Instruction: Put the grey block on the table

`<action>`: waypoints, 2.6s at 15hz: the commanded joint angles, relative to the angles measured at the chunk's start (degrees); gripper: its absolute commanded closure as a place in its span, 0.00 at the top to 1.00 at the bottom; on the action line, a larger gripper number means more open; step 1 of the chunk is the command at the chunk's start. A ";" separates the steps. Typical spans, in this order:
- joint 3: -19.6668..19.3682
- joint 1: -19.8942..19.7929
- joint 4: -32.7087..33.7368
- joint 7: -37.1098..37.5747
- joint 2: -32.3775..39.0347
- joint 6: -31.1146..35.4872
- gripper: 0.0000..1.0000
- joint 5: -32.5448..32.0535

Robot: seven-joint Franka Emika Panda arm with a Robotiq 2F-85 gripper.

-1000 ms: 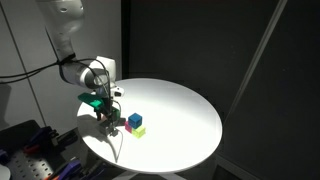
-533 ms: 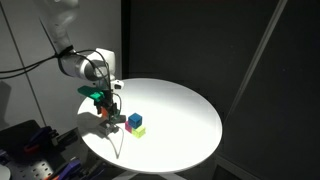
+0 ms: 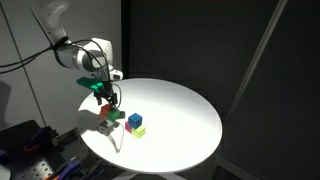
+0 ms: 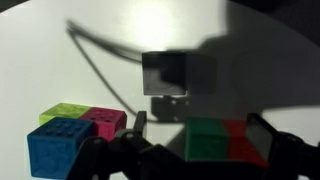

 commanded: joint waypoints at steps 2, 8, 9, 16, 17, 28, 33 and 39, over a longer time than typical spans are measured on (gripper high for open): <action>0.49 0.09 -0.98 1.41 -5.20 -4.32 1.00 1.00; 0.69 -0.18 -1.76 4.61 -10.31 -9.56 1.00 0.23; 0.76 -0.27 -1.93 5.20 -11.17 -10.23 1.00 0.22; 1.40 -0.93 -2.61 8.40 -17.10 -16.82 1.00 0.13; 1.54 -1.01 -2.70 8.57 -17.93 -17.61 1.00 0.17; 2.77 -1.73 -5.28 7.29 -27.93 -21.12 1.00 5.09; 2.76 -1.22 -5.47 3.34 -31.05 -23.14 1.00 10.28; 2.92 -1.34 -4.41 -0.61 -33.06 -28.71 1.00 11.30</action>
